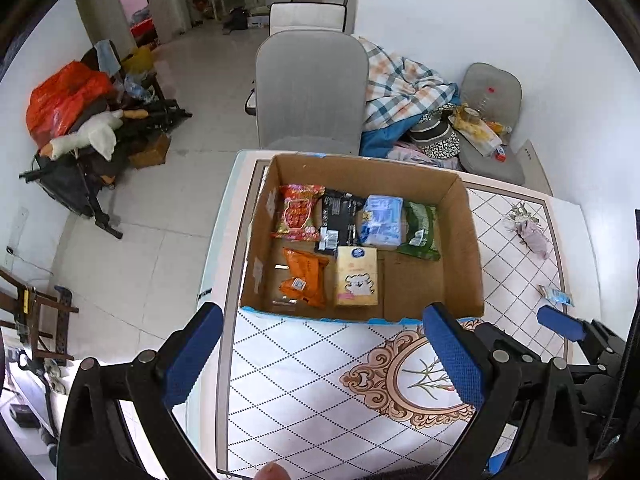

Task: Organize soft objects
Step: 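Withdraw both tools and move toward the lilac cloth and blue tube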

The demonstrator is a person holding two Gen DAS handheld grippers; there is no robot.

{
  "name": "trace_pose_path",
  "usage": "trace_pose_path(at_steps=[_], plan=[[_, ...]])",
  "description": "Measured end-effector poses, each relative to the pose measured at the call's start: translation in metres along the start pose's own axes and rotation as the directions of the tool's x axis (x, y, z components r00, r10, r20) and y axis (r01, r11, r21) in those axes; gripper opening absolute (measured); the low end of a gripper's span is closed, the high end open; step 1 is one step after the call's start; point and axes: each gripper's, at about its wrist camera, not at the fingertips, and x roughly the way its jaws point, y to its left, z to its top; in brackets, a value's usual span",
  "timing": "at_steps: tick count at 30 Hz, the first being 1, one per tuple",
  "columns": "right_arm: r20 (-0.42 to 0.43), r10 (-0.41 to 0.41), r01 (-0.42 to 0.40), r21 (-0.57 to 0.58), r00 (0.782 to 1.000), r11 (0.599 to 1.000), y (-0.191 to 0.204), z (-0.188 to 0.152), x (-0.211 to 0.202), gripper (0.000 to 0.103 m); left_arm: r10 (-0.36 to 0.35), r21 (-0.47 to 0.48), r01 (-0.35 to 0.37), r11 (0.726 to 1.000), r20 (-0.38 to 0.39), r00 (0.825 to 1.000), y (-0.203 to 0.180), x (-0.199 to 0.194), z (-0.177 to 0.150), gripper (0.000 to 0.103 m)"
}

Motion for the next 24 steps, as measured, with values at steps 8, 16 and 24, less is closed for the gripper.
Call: trace_pose_path(at_steps=[8,16,24], plan=[[0.017,0.014,-0.018,0.279,1.0,0.96,-0.116,-0.001,-0.012,0.103,-0.019,0.192,0.017,0.981,0.01,1.0,-0.112,0.015,0.027,0.102],[-0.031,-0.054,0.06,0.708,0.998,0.703,-0.359,-0.025,-0.004,0.103,-0.139,0.188,0.19,0.964,-0.255,0.957,-0.277,0.107,0.063,0.102],[-0.09,0.08,0.052,0.92,0.993,0.388,-0.534,-0.05,0.076,0.077,-0.18,0.061,0.244,0.968,-0.512,0.84,-0.399,0.233,0.08,0.102]])
